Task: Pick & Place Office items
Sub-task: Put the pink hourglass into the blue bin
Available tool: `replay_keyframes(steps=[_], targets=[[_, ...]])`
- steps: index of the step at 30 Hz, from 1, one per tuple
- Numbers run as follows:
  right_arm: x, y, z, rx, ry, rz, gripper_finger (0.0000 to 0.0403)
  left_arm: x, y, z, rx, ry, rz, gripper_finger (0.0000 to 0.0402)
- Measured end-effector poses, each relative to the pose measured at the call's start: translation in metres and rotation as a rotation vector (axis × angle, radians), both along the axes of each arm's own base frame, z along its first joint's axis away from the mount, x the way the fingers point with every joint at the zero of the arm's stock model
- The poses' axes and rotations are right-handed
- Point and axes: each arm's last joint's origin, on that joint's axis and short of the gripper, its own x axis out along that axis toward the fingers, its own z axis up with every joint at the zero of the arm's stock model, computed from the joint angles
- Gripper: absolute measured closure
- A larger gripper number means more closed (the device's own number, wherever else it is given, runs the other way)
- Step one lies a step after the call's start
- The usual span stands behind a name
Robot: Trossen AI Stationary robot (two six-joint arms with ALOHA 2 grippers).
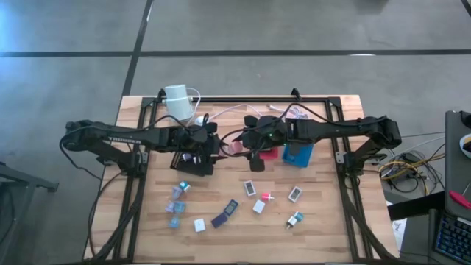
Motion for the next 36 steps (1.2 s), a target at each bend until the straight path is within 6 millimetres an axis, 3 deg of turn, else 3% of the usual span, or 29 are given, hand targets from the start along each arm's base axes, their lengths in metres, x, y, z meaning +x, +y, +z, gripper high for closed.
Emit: replay_keyframes(steps=[2,8,12,19,23,29,36], targets=[[0.000,0.000,0.001,0.001,-0.002,-0.001,0.0205,0.000,0.000,0.000,-0.002,-0.002,0.002,0.0189],[-0.001,0.000,0.000,0.015,-0.001,-0.009,0.0205,-0.004,0.000,0.008,-0.008,-0.036,0.012,0.0053],[-0.002,0.000,0.002,0.026,-0.004,-0.016,0.0205,-0.013,-0.001,0.019,-0.031,-0.066,0.011,0.0019],[-0.017,0.005,0.022,0.050,-0.064,0.036,0.0205,-0.048,-0.006,0.035,-0.073,-0.219,-0.078,0.0025],[-0.039,0.006,0.041,0.068,-0.128,0.029,0.0205,-0.077,-0.007,0.033,-0.069,-0.360,-0.083,0.0032],[-0.084,0.007,0.062,0.113,-0.270,0.012,0.0205,-0.119,-0.009,0.009,-0.034,-0.623,-0.096,0.0058],[-0.156,0.008,0.054,0.169,-0.486,-0.035,0.0205,-0.153,-0.009,-0.023,-0.002,-0.782,-0.056,0.0146]])
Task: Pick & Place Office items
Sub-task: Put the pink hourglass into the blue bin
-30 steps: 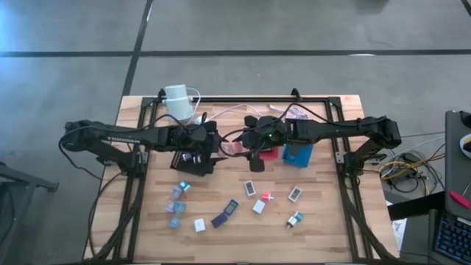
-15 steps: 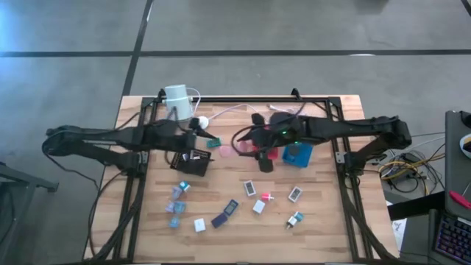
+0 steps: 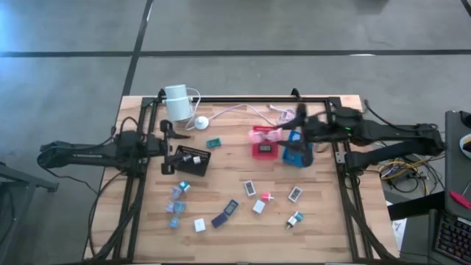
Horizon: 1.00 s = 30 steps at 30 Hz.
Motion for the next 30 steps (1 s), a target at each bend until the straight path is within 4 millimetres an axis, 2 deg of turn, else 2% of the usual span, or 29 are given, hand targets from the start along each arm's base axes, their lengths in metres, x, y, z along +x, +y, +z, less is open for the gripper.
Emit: replay_keyframes(steps=[6,13,16,23,30], targets=[[-0.054,0.003,-0.028,-0.038,-0.177,0.016,0.0205,-0.013,-0.001,-0.013,0.051,-0.048,0.001,0.0264],[-0.098,0.003,-0.069,-0.032,-0.369,-0.017,0.0205,-0.015,-0.001,-0.017,0.030,-0.054,-0.004,0.0386],[-0.111,0.002,-0.082,-0.019,-0.414,-0.058,0.0206,-0.015,-0.001,-0.016,0.018,-0.059,0.004,0.0394],[-0.132,0.002,-0.110,-0.003,-0.450,-0.057,0.0205,-0.015,-0.001,-0.016,0.014,-0.058,0.005,0.0375],[-0.120,0.000,-0.131,-0.024,-0.396,-0.115,0.0204,-0.015,-0.001,-0.016,0.013,-0.052,0.005,0.0382]])
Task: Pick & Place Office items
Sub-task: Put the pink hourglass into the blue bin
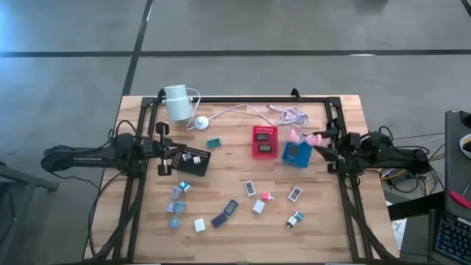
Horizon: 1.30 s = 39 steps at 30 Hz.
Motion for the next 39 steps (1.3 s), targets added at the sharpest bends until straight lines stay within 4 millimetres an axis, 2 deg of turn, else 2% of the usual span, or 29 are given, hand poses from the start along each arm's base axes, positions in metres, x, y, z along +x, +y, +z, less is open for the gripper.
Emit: replay_keyframes(steps=[10,15,19,24,30,35,39], targets=[[0.005,-0.001,-0.023,-0.005,0.038,-0.026,0.0205,0.001,0.000,0.000,0.000,0.003,0.001,0.0385],[0.003,-0.002,-0.018,0.029,-0.004,-0.060,0.0205,0.001,0.000,0.000,0.000,0.004,0.001,0.0385],[0.000,-0.004,0.002,0.062,0.121,-0.137,0.0205,0.001,0.000,-0.001,-0.002,0.010,0.001,0.0384],[-0.006,-0.006,0.051,0.121,0.272,-0.204,0.0205,0.001,0.000,-0.001,-0.005,0.010,0.000,0.0385],[0.001,-0.009,0.104,0.201,0.552,-0.318,0.0205,0.001,0.000,-0.002,-0.005,0.016,0.000,0.0385],[0.008,-0.011,0.131,0.292,0.865,-0.445,0.0205,0.001,0.000,-0.003,-0.006,0.030,0.000,0.0384],[0.016,-0.011,0.142,0.343,1.037,-0.505,0.0206,0.001,0.000,-0.003,-0.006,0.033,0.000,0.0385]])
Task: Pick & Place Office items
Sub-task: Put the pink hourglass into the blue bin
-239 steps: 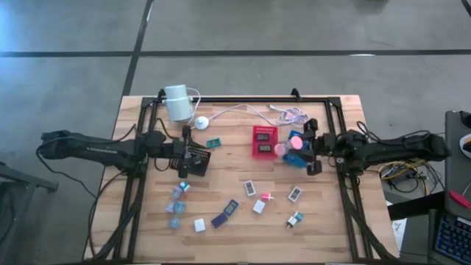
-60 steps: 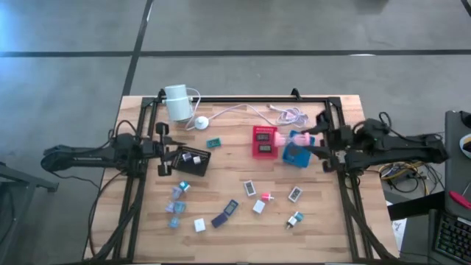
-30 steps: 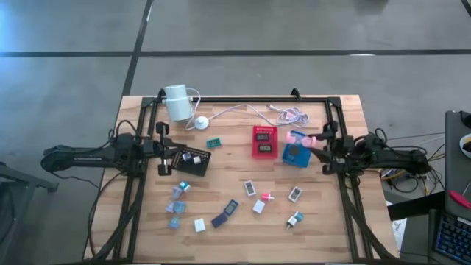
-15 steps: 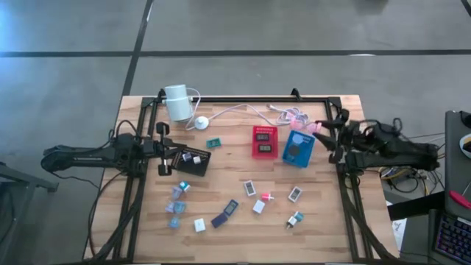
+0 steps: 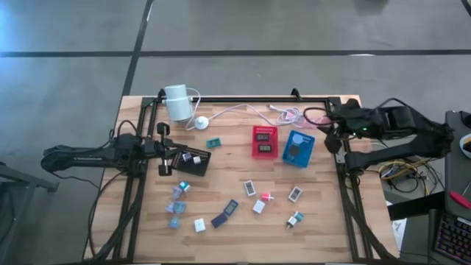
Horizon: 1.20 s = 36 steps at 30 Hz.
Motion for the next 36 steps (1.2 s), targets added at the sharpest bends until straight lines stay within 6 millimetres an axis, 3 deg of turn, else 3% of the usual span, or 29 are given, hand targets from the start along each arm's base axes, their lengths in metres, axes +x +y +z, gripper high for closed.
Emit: replay_keyframes(steps=[8,21,36], targets=[[0.013,0.002,-0.011,0.092,0.207,-0.019,0.0206,0.000,0.000,0.000,0.000,0.000,0.000,0.0384],[0.031,0.002,-0.080,0.159,0.381,0.015,0.0206,0.000,0.000,0.000,0.012,0.000,0.002,0.0387],[0.042,-0.026,-0.111,0.214,0.400,0.012,0.0206,0.000,0.000,0.000,0.030,0.001,0.005,0.0387]])
